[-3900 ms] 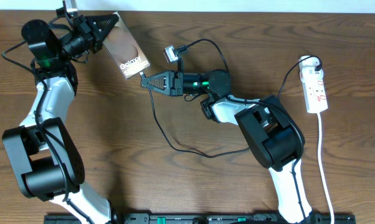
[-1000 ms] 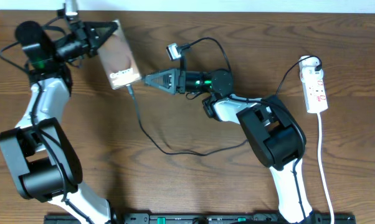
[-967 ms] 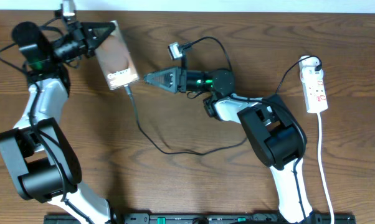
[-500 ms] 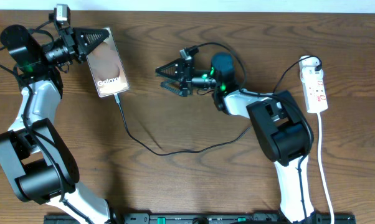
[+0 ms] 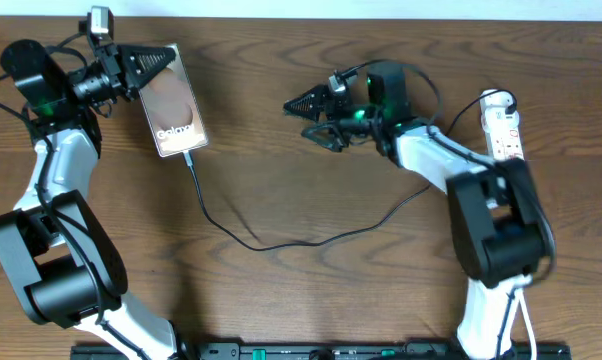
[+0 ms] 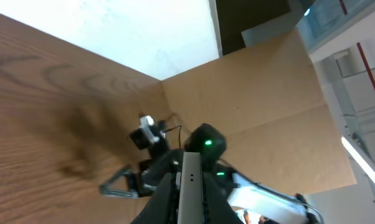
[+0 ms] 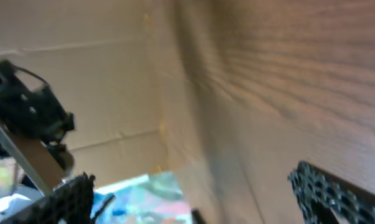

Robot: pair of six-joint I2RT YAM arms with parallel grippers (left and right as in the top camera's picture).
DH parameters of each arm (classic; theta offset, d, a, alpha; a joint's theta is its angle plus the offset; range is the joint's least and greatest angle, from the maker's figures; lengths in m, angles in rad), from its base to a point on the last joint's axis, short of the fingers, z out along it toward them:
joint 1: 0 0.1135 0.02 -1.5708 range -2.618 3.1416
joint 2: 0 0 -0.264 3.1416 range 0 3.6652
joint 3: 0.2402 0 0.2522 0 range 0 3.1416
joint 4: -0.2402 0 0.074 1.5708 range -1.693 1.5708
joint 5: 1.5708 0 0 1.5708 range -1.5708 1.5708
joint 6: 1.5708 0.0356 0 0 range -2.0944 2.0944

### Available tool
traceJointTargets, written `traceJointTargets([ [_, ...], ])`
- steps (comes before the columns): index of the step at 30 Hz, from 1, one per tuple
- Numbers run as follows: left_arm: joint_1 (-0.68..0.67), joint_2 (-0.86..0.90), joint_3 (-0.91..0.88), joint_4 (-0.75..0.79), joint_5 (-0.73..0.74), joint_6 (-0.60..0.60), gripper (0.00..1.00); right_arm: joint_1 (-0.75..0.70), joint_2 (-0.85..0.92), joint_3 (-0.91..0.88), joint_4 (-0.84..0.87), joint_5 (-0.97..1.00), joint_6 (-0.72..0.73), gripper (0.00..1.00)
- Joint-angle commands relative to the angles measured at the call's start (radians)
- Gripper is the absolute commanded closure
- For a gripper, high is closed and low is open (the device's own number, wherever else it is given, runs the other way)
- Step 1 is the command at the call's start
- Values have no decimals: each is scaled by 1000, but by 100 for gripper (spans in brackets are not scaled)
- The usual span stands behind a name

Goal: Plug charger to phone and switch on socket
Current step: 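Open the right gripper and pull it back toward the power strip, then lower the phone flat onto the table with the left gripper and release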

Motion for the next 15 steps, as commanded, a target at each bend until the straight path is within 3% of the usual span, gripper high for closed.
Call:
traceJointTargets([
  [1,-25,-9,-6,5,13,27,93,3,-146,12,-183,173,-272,1],
  [9,-91,-6,-85,-3,-45,100,93,5,-351,12,-629,576,-378,1],
  [15,-153,2,-193,-105,-164,216,93,5,-449,12,-792,627,-466,1],
])
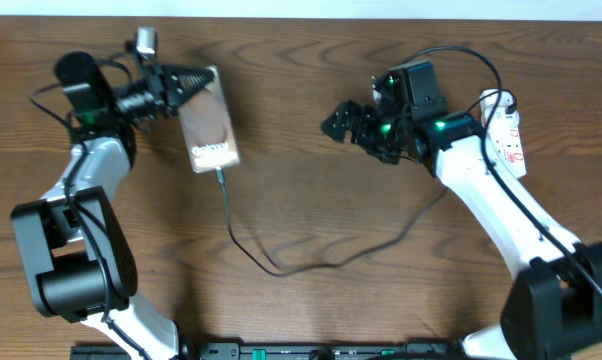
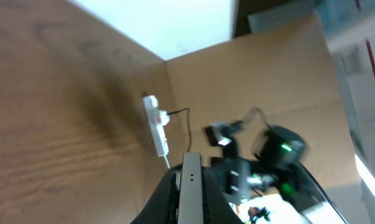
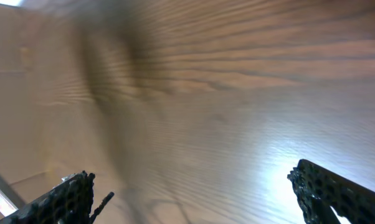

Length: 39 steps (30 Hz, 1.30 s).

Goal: Plug charger to phone and switch on socket
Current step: 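Lower the phone flat onto the table with the left gripper and release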

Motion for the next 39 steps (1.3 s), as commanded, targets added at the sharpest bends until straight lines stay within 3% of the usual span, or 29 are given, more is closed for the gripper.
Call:
traceJointTargets([
  [1,-40,2,-62,-84,-111,129,92,2,-65,5,-47,92,-100,1],
  [8,-117,3,-104,-482,-359,435,92,9,-85,5,-129,124,-119,1],
  [12,-156,3,-104,-671,-519,528,92,18,-85,5,-153,145,-119,1],
  [17,-188,3,-104,-787,-645,571,93,21,-85,5,-155,148,-119,1],
  [22,-222,3,-107,-860,-723,590,93,32,-85,5,-174,201,-109,1],
  [39,-267,4,-164,-863,-816,608,93,51,-85,5,-180,225,-99,1],
])
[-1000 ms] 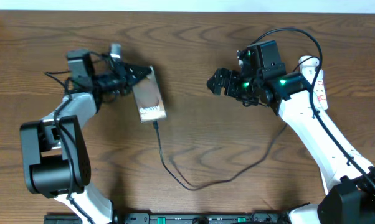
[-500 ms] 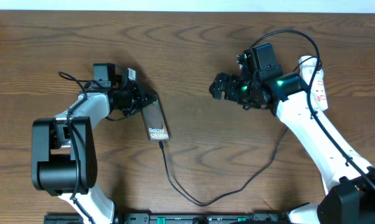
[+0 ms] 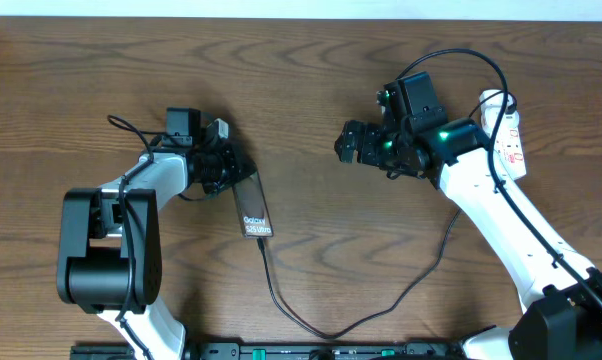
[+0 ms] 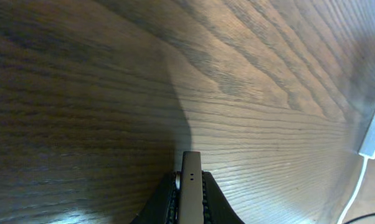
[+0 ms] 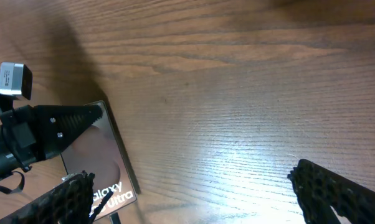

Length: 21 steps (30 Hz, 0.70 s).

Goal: Plug charger to phone and switch on socket
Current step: 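Lower the phone flat onto the table with the left gripper and release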

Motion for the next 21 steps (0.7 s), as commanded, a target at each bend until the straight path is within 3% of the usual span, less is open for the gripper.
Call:
traceJointTargets([
  [1,0,0,-15,-1,-10,14,93,5,-11,5,-2,18,3,1],
  [12,0,0,-21,-1,-10,14,92,5,-11,5,-1,18,7,1],
  [14,0,0,-21,-1,-10,14,85,5,-11,5,-1,18,7,1],
  [21,0,0,-21,-15,-11,14,83,5,-11,5,0,18,7,1],
])
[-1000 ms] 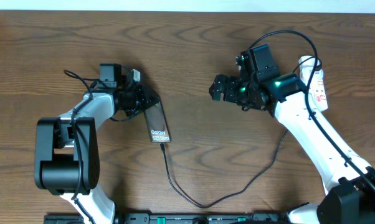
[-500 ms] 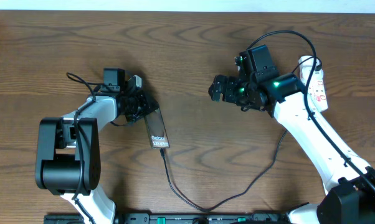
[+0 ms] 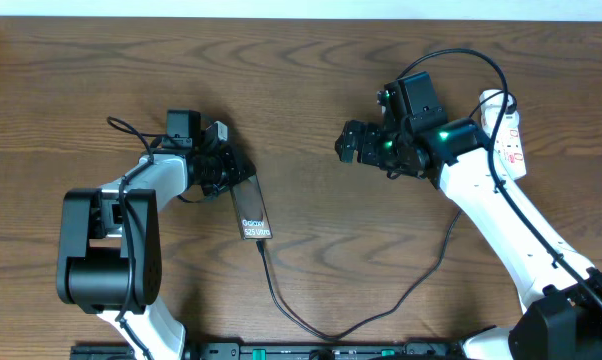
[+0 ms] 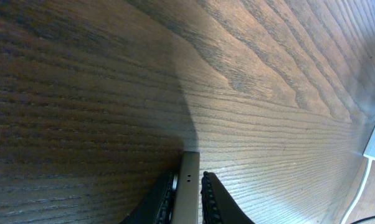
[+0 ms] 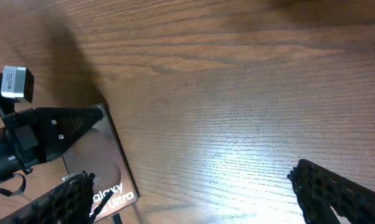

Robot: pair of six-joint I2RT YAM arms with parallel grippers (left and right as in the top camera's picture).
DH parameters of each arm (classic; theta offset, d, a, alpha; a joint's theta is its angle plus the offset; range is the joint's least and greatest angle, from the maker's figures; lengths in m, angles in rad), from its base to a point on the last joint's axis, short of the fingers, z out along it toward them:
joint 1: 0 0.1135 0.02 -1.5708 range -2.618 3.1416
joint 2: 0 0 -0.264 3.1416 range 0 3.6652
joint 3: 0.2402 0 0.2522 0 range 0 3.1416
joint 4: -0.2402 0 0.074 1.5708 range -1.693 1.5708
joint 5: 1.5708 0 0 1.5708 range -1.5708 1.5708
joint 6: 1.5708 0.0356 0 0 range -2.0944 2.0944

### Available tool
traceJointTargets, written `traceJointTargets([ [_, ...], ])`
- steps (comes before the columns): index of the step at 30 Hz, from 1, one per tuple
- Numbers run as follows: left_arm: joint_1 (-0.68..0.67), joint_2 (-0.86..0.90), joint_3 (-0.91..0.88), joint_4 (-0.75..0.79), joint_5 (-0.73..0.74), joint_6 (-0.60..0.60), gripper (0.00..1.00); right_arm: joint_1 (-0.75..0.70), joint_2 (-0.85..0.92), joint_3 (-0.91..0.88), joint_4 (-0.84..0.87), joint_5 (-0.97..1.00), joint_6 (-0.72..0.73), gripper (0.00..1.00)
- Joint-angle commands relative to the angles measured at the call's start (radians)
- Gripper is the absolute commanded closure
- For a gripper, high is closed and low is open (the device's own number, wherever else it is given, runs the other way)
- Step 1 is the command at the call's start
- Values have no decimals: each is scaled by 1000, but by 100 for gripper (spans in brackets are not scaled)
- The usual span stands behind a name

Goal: Plug charger to phone and switch on socket
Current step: 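Lower the phone flat onto the table with the left gripper and release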

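Note:
The phone (image 3: pixel 251 212), marked Galaxy, is low over the wooden table (image 3: pixel 311 70) left of centre and looks tilted. My left gripper (image 3: pixel 231 172) is shut on its top end. In the left wrist view the phone's thin edge (image 4: pixel 189 177) stands between the fingers of the left gripper (image 4: pixel 189 190). A black charger cable (image 3: pixel 281 300) leaves the phone's lower end and loops across to the white socket strip (image 3: pixel 506 125) at the far right. My right gripper (image 3: pixel 346 143) hangs open and empty over the middle of the table. From there the right gripper (image 5: pixel 203 199) looks at the phone (image 5: pixel 103 162).
The cable (image 3: pixel 421 275) lies slack across the front half of the table, passing under my right arm (image 3: pixel 491 210). A dark bar (image 3: pixel 321 352) runs along the front edge.
Both arms and the phone are where they were. In the left wrist view the fingers stand very slightly wider round the phone's edge.
My left gripper first held the phone raised at the far left, cable attached, with my right gripper open near the centre. Then the phone was nearer the middle and the right arm had swung back. Later it was down at the table, where it still is.

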Motion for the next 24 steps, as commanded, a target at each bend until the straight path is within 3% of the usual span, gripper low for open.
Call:
traceJointTargets([
  [1,0,0,-11,-16,-2,13,78,5,-11,5,0,14,7,1],
  [6,1,0,-11,-28,-14,17,67,5,-11,5,-1,14,13,1],
  [12,1,0,-11,-43,-18,17,62,5,-11,5,-1,14,13,1],
  [24,1,0,-11,-203,-260,16,57,5,-11,5,0,14,13,1],
])
